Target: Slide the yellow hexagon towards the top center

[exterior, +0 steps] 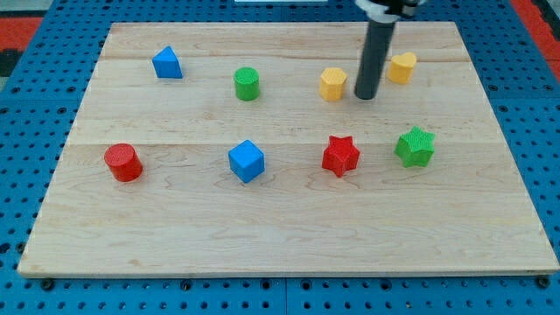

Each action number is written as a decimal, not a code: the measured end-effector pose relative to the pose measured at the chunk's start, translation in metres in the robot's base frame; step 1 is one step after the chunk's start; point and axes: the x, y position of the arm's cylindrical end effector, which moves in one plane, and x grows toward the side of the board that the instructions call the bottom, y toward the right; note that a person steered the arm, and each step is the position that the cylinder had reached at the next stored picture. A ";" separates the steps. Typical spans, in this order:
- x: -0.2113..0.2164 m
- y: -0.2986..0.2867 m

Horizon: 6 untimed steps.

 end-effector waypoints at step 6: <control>-0.045 -0.092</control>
